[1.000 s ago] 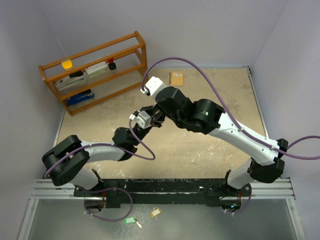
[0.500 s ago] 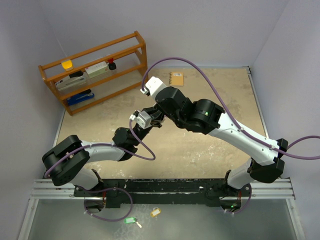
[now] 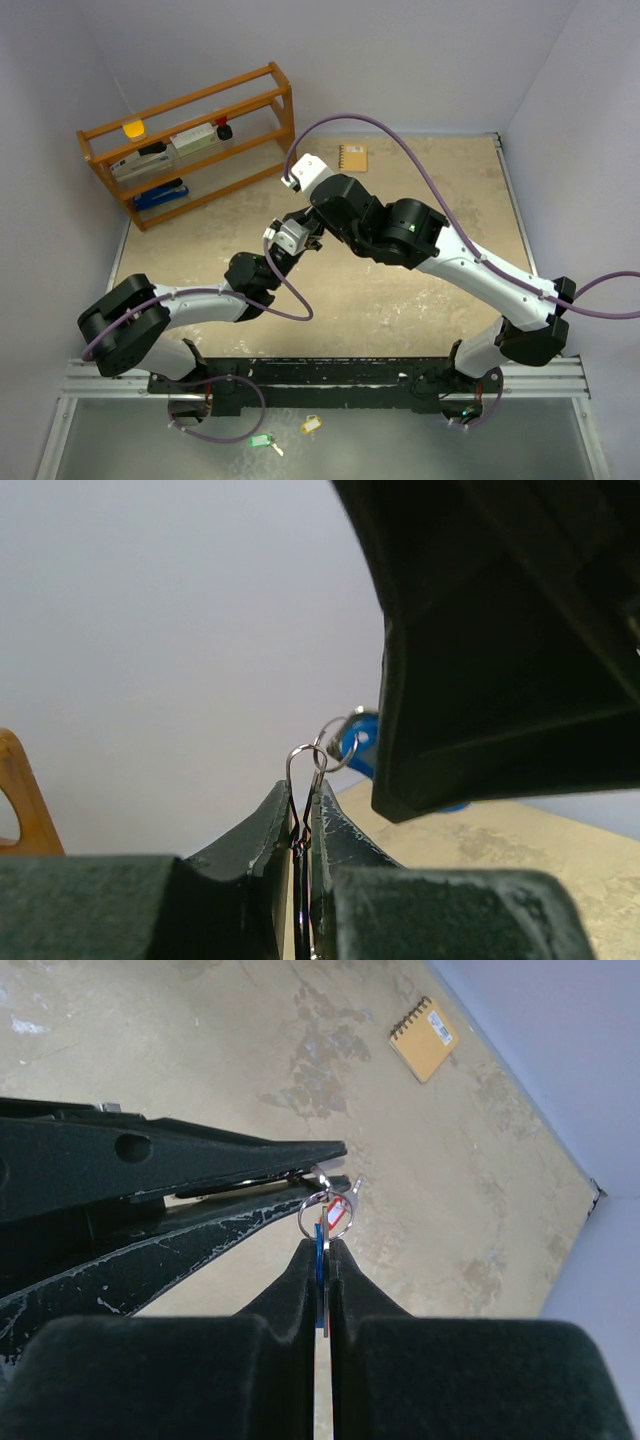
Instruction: Remove the keys from the keyring
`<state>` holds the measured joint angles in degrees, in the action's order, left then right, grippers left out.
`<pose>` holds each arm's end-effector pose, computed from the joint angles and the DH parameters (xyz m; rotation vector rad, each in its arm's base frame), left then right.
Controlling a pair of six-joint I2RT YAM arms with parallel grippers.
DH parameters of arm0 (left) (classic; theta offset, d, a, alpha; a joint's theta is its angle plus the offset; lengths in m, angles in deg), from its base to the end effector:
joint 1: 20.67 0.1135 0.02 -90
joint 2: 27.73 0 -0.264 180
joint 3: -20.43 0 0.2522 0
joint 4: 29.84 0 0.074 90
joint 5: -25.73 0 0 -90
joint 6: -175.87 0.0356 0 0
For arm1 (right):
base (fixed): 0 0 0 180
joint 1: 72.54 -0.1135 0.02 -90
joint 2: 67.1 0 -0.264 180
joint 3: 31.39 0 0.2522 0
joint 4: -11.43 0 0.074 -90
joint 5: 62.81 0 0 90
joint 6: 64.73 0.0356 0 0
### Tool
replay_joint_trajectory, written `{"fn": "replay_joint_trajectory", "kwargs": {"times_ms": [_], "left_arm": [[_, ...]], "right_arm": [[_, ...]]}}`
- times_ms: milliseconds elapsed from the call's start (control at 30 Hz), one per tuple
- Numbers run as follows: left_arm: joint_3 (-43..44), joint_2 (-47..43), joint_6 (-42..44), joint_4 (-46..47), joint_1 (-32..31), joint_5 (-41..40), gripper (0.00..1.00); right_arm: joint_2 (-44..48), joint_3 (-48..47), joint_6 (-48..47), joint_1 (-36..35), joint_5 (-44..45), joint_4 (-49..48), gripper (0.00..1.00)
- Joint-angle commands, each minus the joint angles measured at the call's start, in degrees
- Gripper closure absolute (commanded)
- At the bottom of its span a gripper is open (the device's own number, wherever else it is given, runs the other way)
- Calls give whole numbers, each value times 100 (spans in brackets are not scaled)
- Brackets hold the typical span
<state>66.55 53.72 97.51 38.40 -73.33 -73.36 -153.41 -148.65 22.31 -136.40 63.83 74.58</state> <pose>0.1732 -0.2177 0.2880 0.4122 0.9331 -0.5750 0.1539 0.2654 0.4520 -0.7881 1.8519 -0.0112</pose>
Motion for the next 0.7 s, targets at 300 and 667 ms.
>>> {"fn": "replay_joint_trajectory", "kwargs": {"times_ms": [300,667], "left_arm": [[164,-529,581,-244,2,-343,100],[77,-630,632,66,4,-534,100]], "right_arm": [[404,411,339,-39,-17,-148,100],[545,611,400,-39,-43,-269,100]]}}
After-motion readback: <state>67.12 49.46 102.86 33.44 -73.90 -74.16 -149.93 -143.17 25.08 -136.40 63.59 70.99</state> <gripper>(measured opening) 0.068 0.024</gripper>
